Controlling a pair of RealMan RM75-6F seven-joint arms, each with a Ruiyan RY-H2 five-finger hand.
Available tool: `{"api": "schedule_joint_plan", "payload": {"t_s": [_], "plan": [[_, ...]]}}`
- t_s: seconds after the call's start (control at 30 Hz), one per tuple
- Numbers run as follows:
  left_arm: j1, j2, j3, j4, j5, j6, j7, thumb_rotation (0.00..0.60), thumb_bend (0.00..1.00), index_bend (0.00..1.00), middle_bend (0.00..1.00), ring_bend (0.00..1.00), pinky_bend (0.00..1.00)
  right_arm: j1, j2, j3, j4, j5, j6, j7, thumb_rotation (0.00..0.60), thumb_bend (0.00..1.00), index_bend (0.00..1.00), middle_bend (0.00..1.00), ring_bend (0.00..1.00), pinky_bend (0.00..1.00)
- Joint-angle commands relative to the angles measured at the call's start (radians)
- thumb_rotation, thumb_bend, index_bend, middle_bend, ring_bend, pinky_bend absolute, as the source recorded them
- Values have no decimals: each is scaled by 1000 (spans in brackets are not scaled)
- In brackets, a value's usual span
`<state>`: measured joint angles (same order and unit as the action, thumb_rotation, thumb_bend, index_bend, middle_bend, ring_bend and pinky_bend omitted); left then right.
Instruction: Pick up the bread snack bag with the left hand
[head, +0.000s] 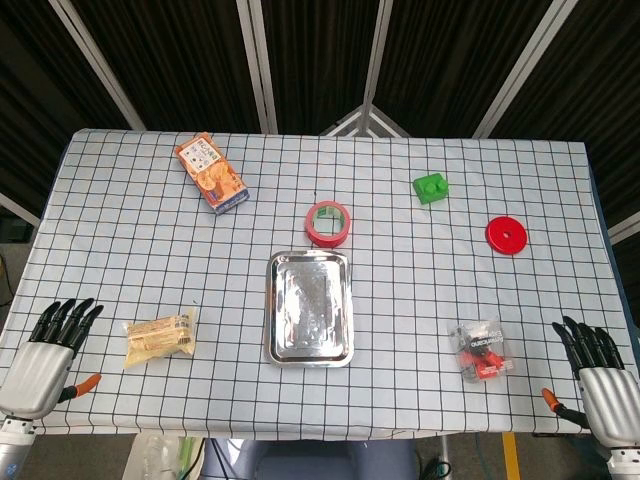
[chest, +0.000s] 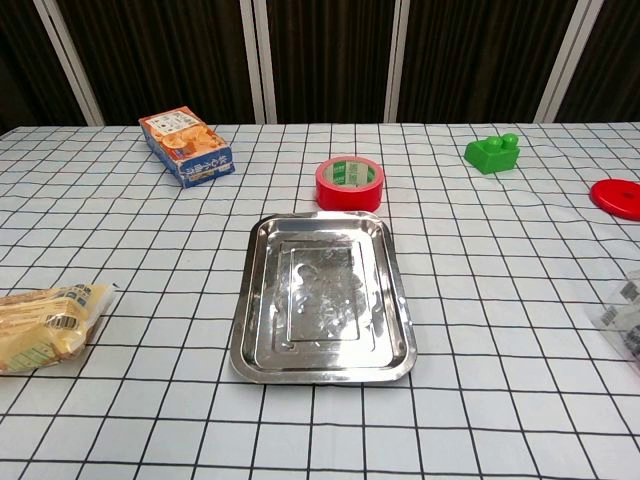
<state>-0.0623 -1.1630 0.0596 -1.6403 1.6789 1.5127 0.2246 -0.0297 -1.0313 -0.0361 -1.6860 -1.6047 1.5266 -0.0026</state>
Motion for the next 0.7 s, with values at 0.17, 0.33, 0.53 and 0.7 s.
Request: {"api": "schedule_joint_plan", "payload": {"t_s": [0.17,0.33,0.53,0.7], "plan": [[-7,-32,-16,-2,-44,-34,63,600,24,0,43,0,55,-1,3,-6,1,-14,2,11,600,298,0,0,0,0],[-41,-70,-37,-20,-95,-105,107,600,45,0,47,0,70,4,5,-3,3,-2,-12,22,600,297,0,0,0,0],[-109,-144,-76,-63,-232,-252,248,600,74,0,44,0,88,35,13,-6,14,2,-70,71,600,297,0,0,0,0],[-158,-198,-99,-71,-329,-331,341,600,101,0,53,7,94,61,8,5,26,29,-115,80,600,297,0,0,0,0]]}}
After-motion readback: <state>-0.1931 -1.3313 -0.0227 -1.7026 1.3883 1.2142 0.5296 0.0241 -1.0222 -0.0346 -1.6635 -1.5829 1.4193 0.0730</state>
